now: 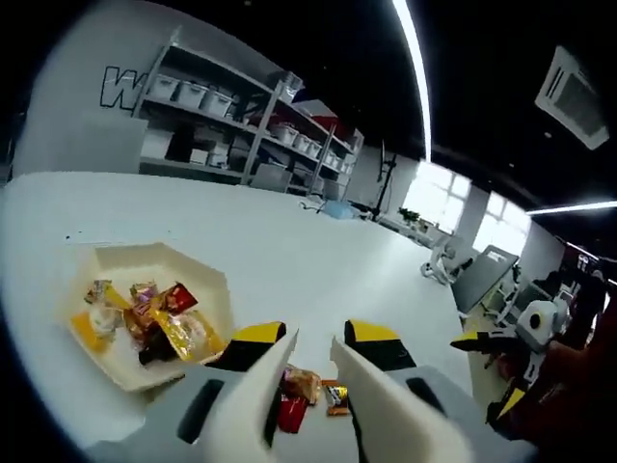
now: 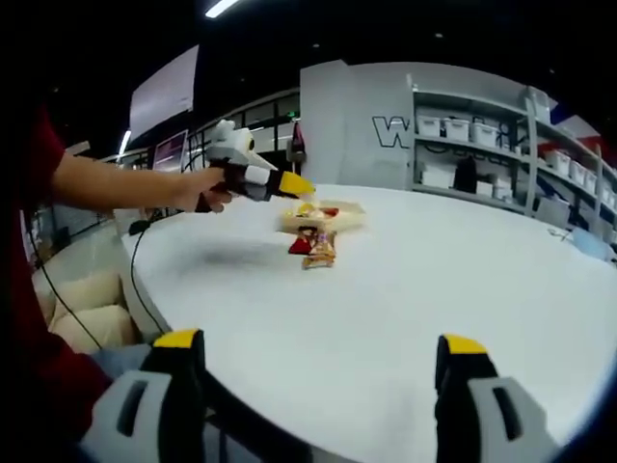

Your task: Place the target food into the container with the food tongs after gripping and lifting it, then release it inside without dropping or visibly crushing the food.

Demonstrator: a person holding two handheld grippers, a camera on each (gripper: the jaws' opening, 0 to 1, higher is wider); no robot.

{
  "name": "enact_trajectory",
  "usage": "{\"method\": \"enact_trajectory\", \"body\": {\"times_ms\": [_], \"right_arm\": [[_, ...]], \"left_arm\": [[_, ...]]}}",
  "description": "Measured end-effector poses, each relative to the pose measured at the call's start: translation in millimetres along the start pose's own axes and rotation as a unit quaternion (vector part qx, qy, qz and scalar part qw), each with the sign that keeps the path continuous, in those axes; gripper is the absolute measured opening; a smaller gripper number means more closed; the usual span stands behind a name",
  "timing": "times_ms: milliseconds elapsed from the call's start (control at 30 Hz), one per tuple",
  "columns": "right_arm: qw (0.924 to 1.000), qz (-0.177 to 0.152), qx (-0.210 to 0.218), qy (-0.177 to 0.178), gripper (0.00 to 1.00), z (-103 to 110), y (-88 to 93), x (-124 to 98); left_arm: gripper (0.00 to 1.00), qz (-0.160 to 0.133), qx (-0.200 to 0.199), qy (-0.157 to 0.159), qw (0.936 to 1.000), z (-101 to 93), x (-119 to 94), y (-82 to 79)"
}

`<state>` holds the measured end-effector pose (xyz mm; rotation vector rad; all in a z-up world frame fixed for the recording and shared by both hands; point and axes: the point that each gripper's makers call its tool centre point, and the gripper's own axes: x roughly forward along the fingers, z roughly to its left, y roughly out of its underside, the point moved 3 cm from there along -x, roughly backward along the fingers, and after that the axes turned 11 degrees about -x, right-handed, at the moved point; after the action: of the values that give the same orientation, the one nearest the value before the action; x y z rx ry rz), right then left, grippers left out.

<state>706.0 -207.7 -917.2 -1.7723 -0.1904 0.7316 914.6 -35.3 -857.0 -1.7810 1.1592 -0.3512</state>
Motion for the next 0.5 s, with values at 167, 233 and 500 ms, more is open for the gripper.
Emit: {"method": "enact_trajectory", "body": {"times_ms": [167, 233, 500], "right_arm": [[1.0, 0.001, 0.001, 0.001, 0.99, -1, 0.5, 0], [1.0, 0.001, 0.002, 0.0, 0.99, -1, 0.7, 0], [1.0, 0.004, -0.001, -0.004, 0.99, 1, 1.0, 1]], "left_arm": [[0.23, -0.005, 0.001, -0.011, 0.9999, 2.2, -4, -4.1], [0.23, -0.003, 0.0, -0.012, 0.9999, 1.1, -4, -2.7], [0.25, 0.03, 0.03, -0.007, 0.9991, -21.7, 11, 29.6]]}}
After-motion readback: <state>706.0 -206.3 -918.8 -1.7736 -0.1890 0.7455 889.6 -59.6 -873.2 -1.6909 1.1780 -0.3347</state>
